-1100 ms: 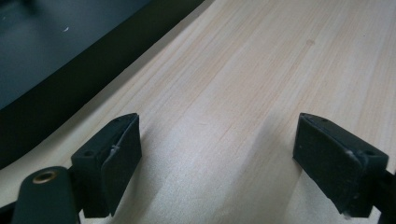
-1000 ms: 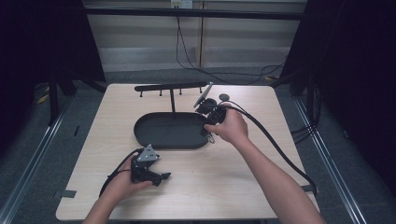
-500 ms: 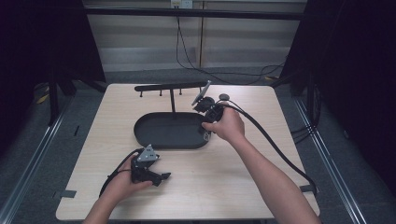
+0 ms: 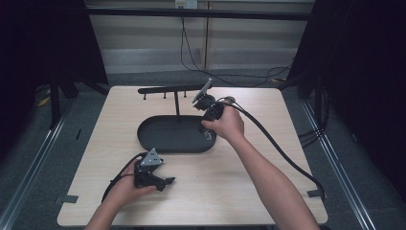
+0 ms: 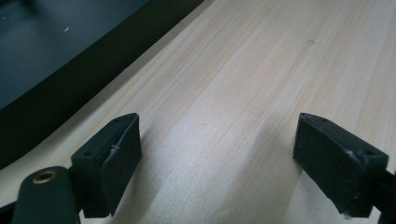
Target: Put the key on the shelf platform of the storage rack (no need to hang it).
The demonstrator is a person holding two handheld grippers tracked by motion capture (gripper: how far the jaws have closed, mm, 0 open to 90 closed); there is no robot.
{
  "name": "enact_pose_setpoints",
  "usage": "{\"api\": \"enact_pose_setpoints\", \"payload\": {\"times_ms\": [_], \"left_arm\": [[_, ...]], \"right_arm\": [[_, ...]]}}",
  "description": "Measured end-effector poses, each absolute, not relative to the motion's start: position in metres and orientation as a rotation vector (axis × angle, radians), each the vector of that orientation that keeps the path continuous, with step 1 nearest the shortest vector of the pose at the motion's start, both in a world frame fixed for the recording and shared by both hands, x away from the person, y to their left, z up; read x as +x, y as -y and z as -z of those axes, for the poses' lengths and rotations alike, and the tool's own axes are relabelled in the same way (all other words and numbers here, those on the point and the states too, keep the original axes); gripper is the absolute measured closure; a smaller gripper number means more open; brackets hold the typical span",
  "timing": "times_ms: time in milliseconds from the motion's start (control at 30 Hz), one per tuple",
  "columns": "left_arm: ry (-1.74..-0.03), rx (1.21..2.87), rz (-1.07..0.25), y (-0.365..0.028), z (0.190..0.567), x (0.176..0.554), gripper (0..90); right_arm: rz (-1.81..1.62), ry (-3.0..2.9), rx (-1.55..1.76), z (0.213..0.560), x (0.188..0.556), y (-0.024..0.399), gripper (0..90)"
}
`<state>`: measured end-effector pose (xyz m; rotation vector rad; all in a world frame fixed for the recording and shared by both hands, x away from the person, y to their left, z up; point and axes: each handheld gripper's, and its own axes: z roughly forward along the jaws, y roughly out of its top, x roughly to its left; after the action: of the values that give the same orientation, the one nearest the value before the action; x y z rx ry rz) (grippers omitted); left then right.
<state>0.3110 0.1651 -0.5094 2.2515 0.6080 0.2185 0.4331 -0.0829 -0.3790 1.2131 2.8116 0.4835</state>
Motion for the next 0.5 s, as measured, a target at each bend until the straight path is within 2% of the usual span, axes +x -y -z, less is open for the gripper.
{"api": "enact_pose_setpoints", "payload": {"times_ms": [500], "left_arm": [[-0.608, 2.252, -0.218, -0.165, 0.509, 0.311, 15.1]], "right_arm": [[-0.491, -2.808, 1.219, 0.382, 0.442, 0.071, 63.3]]}}
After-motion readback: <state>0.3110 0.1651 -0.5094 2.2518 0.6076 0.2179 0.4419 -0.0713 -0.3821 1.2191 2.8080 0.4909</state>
